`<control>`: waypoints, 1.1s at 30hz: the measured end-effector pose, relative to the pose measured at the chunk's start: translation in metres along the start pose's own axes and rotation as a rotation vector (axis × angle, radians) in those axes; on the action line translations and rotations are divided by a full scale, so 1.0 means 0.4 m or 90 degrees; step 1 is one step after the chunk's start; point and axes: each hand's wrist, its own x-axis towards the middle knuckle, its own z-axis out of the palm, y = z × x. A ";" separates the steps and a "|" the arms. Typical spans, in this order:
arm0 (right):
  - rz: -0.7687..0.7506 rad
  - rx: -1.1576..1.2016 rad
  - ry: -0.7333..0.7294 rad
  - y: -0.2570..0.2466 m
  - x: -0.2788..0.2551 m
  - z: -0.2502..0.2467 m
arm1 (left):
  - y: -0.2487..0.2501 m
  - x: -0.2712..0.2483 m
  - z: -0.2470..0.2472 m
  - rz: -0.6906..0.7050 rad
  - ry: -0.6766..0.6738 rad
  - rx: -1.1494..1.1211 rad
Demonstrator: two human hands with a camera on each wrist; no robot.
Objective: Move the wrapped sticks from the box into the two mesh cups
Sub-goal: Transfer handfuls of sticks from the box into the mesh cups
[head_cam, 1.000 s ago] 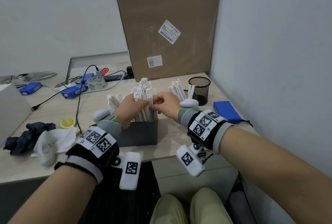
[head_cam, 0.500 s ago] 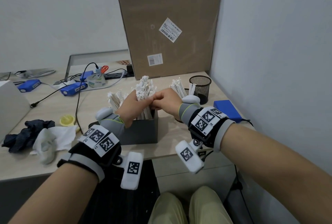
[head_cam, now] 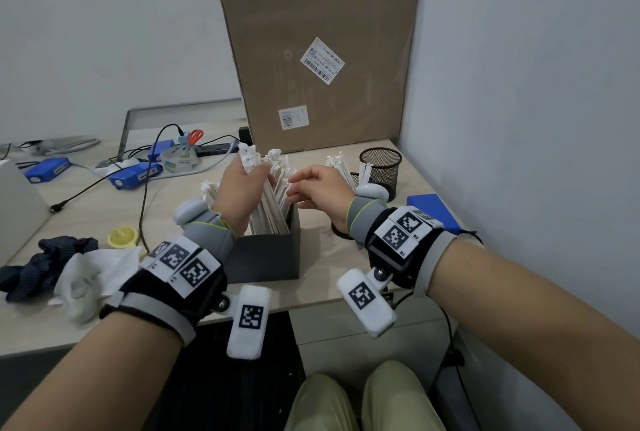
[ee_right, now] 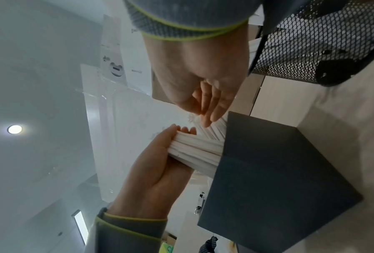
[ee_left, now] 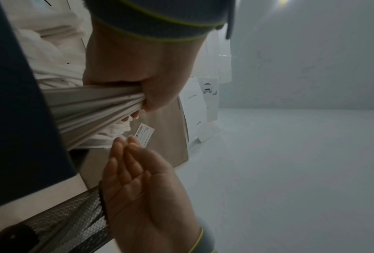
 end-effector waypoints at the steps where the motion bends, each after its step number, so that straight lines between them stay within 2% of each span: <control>1: 0.010 0.009 -0.005 -0.001 -0.001 -0.002 | 0.008 0.006 -0.006 -0.005 0.011 -0.026; 8: 0.046 0.055 -0.019 0.007 0.000 0.015 | 0.062 0.041 -0.041 0.003 0.056 -0.163; 12: 0.079 0.143 -0.008 0.003 0.002 0.029 | 0.091 0.059 -0.059 0.030 0.091 -0.260; 16: 0.114 0.269 0.061 -0.014 0.001 0.031 | 0.121 0.064 -0.066 0.024 0.109 -0.381; 19: 0.151 0.378 0.122 -0.031 0.006 0.022 | 0.140 0.070 -0.065 0.025 0.096 -0.478; 24: 0.199 0.528 0.069 -0.065 0.004 0.006 | 0.158 0.055 -0.012 0.008 0.032 -0.556; 26: 0.203 0.575 0.086 -0.073 0.002 -0.004 | 0.160 0.040 0.019 -0.003 0.016 -0.597; 29: 0.194 0.617 0.112 -0.075 -0.008 -0.030 | 0.152 0.020 0.056 -0.029 0.003 -0.592; 33: 0.184 0.607 0.109 -0.062 -0.016 -0.056 | 0.134 0.004 0.089 -0.048 -0.054 -0.574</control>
